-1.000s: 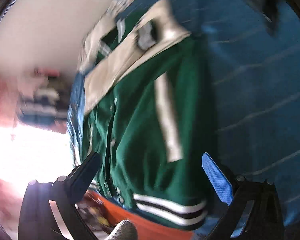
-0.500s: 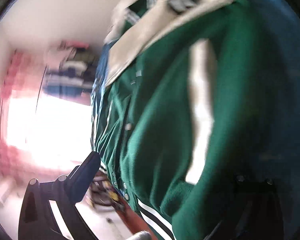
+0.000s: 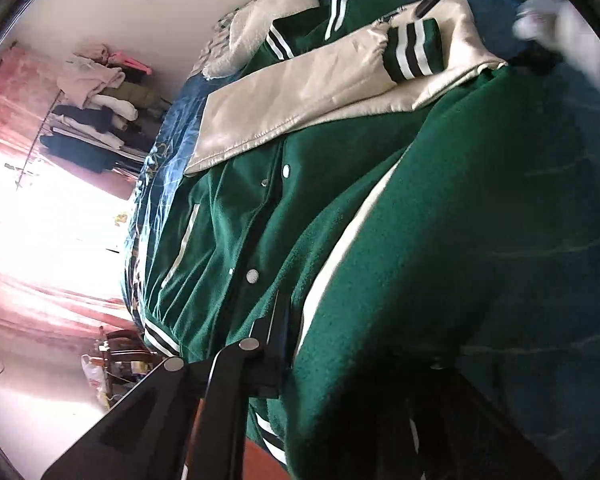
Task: Fold large clothes
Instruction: 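Grasp the jacket side edge with the left tool and lift it toward the folded sleeve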
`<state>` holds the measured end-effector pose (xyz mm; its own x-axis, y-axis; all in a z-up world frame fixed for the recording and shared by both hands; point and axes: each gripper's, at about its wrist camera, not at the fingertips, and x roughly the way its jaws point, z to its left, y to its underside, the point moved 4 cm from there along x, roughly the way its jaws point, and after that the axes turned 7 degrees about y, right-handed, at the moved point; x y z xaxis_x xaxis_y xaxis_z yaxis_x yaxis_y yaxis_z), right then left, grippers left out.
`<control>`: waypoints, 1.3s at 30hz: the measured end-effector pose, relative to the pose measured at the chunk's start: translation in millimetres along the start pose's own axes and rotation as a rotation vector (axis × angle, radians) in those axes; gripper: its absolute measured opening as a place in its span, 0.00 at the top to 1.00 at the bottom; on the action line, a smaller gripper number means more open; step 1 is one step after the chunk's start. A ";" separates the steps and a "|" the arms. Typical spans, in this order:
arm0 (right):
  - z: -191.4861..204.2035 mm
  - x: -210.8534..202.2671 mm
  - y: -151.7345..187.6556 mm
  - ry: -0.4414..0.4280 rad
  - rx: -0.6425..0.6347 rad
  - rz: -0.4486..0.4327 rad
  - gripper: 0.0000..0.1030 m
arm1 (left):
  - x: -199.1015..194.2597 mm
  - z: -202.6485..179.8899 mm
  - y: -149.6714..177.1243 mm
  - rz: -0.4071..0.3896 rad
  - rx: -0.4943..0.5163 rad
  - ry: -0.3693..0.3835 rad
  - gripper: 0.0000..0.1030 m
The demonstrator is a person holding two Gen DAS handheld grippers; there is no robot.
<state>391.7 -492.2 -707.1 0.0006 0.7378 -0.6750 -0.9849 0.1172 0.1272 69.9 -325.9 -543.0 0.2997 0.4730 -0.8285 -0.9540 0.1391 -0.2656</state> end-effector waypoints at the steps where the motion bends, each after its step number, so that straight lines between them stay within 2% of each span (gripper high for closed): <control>1: 3.5 16.6 -7.9 0.011 0.027 0.037 0.13 | -1.6 3.3 -1.7 0.000 -0.001 0.009 0.90; 2: 5.0 26.0 -10.0 0.012 0.050 0.062 0.13 | -3.5 7.2 -3.8 0.001 -0.006 0.019 0.90; 3: 7.0 32.7 -14.3 0.003 0.061 0.062 0.26 | -7.0 8.4 -3.7 -0.001 -0.018 0.030 0.90; 4: 14.0 40.7 -16.8 0.034 0.066 0.054 0.45 | -9.2 12.6 -5.0 -0.002 -0.029 0.042 0.90; 5: 22.1 33.9 -15.5 0.077 0.068 0.051 0.75 | -11.1 16.5 -5.0 0.002 -0.041 0.051 0.91; 6: 30.9 34.3 -16.7 0.085 0.078 0.035 0.81 | -10.7 23.7 -5.9 0.005 -0.061 0.070 0.91; 8: 55.6 21.5 -14.2 0.093 0.087 0.007 0.86 | -10.2 40.2 -7.8 0.018 -0.093 0.117 0.91; 12: 116.3 -10.4 -5.6 0.125 0.038 -0.035 0.87 | -11.9 90.0 -10.3 0.024 -0.166 0.242 0.90; 13: 138.2 -15.8 -2.4 0.148 0.018 -0.046 0.87 | -11.3 110.0 -11.6 0.022 -0.196 0.288 0.89; 17: 213.5 -20.6 7.2 0.236 -0.042 -0.064 0.87 | 1.1 173.7 -15.1 0.026 -0.261 0.381 0.85; 20: 282.9 18.2 5.1 0.331 -0.109 -0.054 0.87 | 26.4 221.5 -16.6 0.035 -0.294 0.387 0.84; 22: 324.9 64.6 0.7 0.394 -0.151 -0.043 0.87 | 50.1 249.8 -15.3 0.049 -0.331 0.393 0.84; 24: 360.7 109.9 -9.7 0.440 -0.179 -0.025 0.87 | 83.9 276.8 -10.5 0.087 -0.393 0.442 0.84; 28: 408.2 235.7 -23.4 0.640 -0.242 0.080 0.82 | 167.7 325.1 17.7 0.214 -0.629 0.610 0.82; 30: 422.5 282.4 -23.3 0.695 -0.268 0.136 0.64 | 194.6 339.2 33.5 0.259 -0.712 0.657 0.80; 31: 422.1 293.5 -19.8 0.724 -0.286 0.155 0.59 | 206.4 345.6 42.7 0.268 -0.755 0.679 0.79; 32: 428.1 309.1 -18.2 0.753 -0.306 0.162 0.53 | 215.9 351.6 51.7 0.285 -0.783 0.687 0.70; 34: 433.0 324.0 -11.8 0.742 -0.351 0.170 0.45 | 223.7 362.1 68.0 0.291 -0.829 0.704 0.61; 36: 445.1 325.7 0.5 0.599 -0.381 0.192 0.41 | 222.7 370.4 81.4 0.309 -0.856 0.703 0.33; 37: 449.4 325.8 7.3 0.514 -0.395 0.210 0.41 | 218.1 377.5 91.6 0.308 -0.878 0.705 0.30; 39: 459.7 306.0 16.6 0.463 -0.424 0.183 0.41 | 207.9 387.1 106.1 0.300 -0.908 0.700 0.28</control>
<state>455.0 41.1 -577.4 -0.1552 0.3473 -0.9248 -0.9448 -0.3255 0.0362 26.9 123.9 -552.6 0.2748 -0.2365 -0.9320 -0.7149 -0.6984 -0.0336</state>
